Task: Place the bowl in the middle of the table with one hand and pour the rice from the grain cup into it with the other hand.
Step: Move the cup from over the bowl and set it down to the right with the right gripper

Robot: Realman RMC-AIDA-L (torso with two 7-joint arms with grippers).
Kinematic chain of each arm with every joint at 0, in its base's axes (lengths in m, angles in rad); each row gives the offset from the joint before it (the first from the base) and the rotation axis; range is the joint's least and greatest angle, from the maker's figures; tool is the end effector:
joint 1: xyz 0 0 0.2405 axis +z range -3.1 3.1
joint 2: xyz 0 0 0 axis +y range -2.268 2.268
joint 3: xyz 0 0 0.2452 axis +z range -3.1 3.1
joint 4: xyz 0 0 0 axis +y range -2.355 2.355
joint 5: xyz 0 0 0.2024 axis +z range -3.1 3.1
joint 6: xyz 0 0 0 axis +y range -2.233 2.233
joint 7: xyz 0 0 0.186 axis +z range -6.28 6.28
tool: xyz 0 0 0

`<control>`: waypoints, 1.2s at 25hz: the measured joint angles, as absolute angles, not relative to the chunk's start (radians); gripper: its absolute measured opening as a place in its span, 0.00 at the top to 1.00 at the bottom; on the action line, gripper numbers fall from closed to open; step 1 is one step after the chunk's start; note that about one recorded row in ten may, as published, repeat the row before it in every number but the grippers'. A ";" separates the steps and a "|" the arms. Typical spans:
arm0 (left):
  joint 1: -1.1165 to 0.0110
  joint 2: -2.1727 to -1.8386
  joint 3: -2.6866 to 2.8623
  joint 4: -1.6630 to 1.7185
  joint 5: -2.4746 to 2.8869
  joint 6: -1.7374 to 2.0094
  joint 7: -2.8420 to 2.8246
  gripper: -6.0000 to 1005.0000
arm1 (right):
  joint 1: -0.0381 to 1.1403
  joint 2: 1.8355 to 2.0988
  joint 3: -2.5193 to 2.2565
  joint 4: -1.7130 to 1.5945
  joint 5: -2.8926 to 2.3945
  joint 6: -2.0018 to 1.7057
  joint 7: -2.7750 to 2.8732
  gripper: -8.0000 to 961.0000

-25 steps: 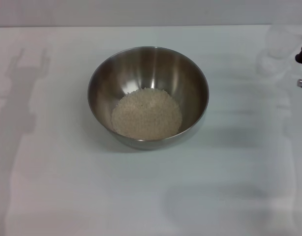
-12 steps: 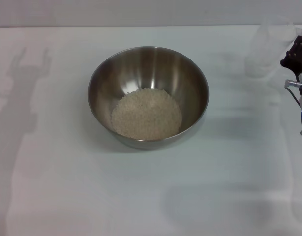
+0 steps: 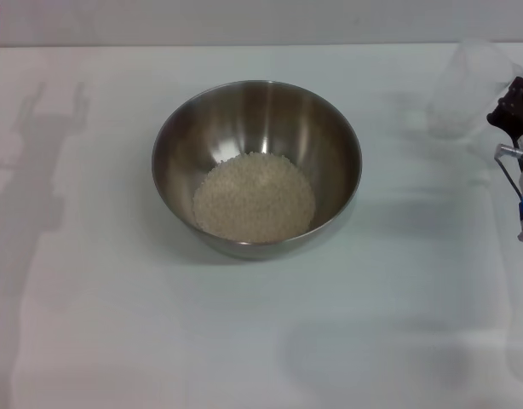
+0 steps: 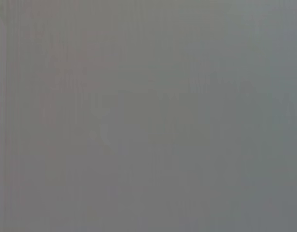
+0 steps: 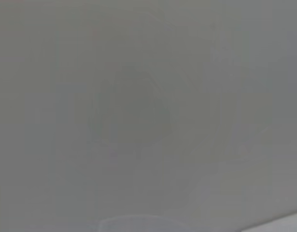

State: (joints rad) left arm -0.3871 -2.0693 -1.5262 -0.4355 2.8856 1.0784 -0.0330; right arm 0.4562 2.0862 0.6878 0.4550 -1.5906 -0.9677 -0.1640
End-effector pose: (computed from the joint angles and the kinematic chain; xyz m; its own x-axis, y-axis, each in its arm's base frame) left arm -0.2711 0.3997 0.0554 0.7529 -0.2616 0.6039 0.6148 -0.0479 -0.7873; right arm 0.3116 0.3823 -0.0242 0.5384 -0.0727 -0.8395 -0.8234 0.1666 -0.5425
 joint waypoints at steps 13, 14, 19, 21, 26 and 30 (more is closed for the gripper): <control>-0.382 -2.069 -1.526 -0.440 2.885 1.078 -0.031 0.41 | 0.469 2.084 0.706 0.452 -1.595 -0.921 -0.135 0.88; -0.382 -2.068 -1.526 -0.440 2.885 1.078 -0.029 0.41 | 0.472 2.083 0.701 0.449 -1.599 -0.920 -0.135 0.88; -0.382 -2.067 -1.526 -0.440 2.885 1.082 -0.028 0.41 | 0.472 2.083 0.698 0.442 -1.603 -0.904 -0.136 0.87; -0.382 -2.067 -1.526 -0.440 2.885 1.083 -0.028 0.41 | 0.472 2.084 0.698 0.439 -1.603 -0.901 -0.135 0.87; -0.382 -2.066 -1.526 -0.440 2.886 1.091 -0.027 0.41 | 0.470 2.086 0.698 0.434 -1.603 -0.894 -0.135 0.87; -0.382 -2.066 -1.526 -0.440 2.886 1.100 -0.026 0.41 | 0.472 2.086 0.698 0.434 -1.603 -0.864 -0.135 0.86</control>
